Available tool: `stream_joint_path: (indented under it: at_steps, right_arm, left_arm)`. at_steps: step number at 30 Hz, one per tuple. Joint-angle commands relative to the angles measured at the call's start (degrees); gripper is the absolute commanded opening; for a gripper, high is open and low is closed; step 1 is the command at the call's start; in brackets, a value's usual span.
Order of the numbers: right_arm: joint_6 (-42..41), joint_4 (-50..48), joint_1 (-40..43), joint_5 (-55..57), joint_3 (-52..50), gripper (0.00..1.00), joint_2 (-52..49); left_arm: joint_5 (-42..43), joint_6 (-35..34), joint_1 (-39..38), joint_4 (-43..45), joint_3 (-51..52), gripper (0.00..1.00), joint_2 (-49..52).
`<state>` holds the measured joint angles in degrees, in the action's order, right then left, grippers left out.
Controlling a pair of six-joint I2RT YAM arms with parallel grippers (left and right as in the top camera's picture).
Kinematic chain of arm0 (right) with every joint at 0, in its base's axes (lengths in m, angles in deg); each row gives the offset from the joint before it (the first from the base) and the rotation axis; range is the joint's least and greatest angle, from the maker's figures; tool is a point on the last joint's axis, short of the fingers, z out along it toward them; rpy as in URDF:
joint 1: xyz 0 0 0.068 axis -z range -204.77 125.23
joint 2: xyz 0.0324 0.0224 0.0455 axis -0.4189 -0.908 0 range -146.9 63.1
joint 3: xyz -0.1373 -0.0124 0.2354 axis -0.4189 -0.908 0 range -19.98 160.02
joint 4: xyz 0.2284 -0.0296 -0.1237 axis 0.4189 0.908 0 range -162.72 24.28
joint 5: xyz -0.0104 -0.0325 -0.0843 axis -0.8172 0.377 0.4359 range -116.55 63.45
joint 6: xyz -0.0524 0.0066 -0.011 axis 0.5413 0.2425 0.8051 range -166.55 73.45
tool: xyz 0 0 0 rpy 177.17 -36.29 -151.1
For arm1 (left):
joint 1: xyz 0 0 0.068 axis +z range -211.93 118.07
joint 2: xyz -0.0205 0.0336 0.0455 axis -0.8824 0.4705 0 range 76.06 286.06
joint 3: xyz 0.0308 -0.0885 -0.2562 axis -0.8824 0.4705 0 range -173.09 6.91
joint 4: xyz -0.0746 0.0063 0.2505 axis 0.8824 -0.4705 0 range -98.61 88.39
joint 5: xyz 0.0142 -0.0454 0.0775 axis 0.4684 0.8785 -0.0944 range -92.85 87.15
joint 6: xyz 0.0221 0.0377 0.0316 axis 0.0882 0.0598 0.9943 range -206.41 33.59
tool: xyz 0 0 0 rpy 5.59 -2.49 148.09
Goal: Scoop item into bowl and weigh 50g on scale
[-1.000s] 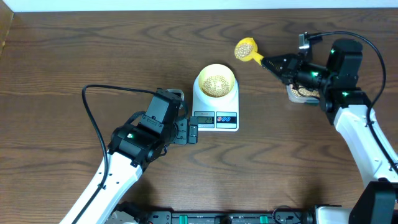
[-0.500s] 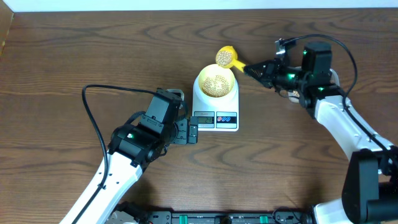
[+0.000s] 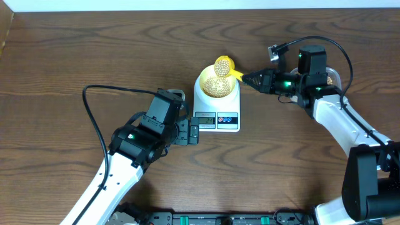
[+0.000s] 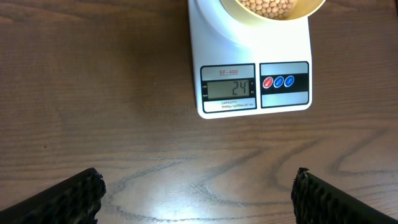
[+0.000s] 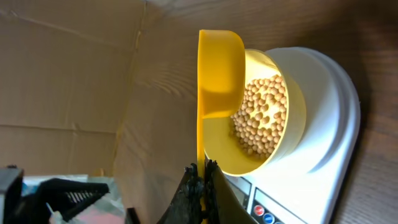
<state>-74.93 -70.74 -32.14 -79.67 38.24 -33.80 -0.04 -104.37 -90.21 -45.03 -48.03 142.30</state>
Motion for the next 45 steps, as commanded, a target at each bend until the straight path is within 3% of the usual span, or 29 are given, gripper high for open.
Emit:
stream_joint_path:
  at_steps: [1, 18, 35, 45]
  right_arm:
    - [7.17, 0.33, -0.24, -1.2, 0.11, 0.01, 0.13]
    - [12.85, 0.42, -0.44, 0.81, 0.13, 0.01, 0.24]
    - [18.27, 5.9, -4.42, 14.25, 0.15, 0.01, 6.82]
    - [21.9, 7.06, -6.32, 15.54, 0.17, 0.01, 8.09]
  left_arm:
    - [-0.72, 0.55, 0.28, -0.07, -0.09, 0.98, 0.0]
    - [-0.72, 0.55, 0.28, -0.07, -0.09, 0.98, 0.0]
    - [-0.72, 0.55, 0.28, -0.09, -0.09, 0.98, 0.0]
    - [-0.72, 0.57, 0.28, -0.07, -0.07, 0.98, 0.0]
